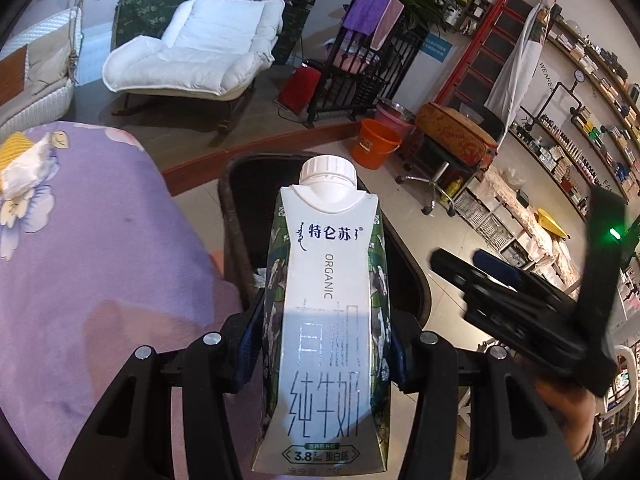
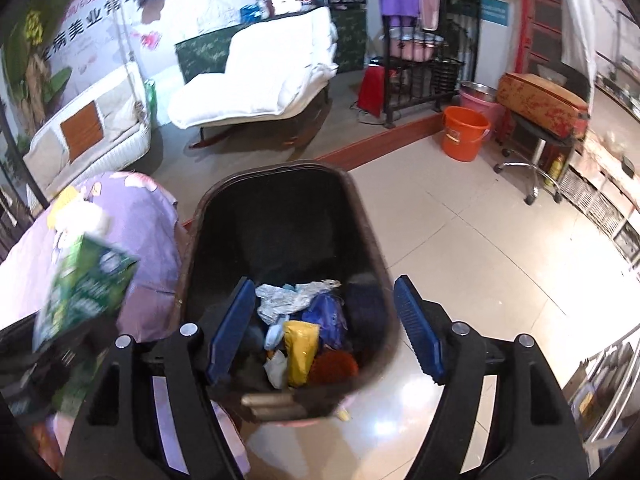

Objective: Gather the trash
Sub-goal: 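Lower the white milk carton into the black bin and open the left gripper, then return both tools from the bin to the table, then grasp the yellow foam net with the left gripper while the right grasps the white tissue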

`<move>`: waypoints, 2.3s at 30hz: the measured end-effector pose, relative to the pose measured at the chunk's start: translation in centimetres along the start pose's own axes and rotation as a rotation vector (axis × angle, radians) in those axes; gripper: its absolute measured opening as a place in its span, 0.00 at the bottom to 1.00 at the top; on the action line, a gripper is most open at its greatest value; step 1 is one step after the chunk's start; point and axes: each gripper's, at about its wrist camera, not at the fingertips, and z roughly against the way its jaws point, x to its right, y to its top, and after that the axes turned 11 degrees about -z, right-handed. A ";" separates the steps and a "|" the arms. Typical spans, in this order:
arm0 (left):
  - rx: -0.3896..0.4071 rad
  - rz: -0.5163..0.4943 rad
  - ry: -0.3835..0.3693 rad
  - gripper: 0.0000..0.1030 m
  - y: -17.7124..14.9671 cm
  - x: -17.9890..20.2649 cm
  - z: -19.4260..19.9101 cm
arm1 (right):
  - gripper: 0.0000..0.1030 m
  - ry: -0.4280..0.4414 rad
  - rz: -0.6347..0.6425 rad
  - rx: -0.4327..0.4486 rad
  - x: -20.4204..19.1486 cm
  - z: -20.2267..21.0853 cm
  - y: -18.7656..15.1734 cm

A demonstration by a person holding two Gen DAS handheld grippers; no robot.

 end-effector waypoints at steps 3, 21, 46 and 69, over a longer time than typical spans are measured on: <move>-0.032 0.009 -0.019 0.50 0.6 0.2 -1.8 | 0.72 -0.011 -0.041 0.007 1.7 1.0 -0.4; -0.165 -0.025 -0.031 0.51 3.1 1.7 -9.0 | 0.73 -0.066 -0.183 0.000 7.5 2.6 -1.9; -0.048 -0.089 0.065 0.87 1.7 1.0 -2.4 | 0.76 -0.009 -0.154 -0.015 5.7 2.3 -2.0; 0.060 0.236 0.321 0.87 -4.8 -14.9 9.2 | 0.77 0.424 0.211 -0.205 -14.2 -1.9 -2.2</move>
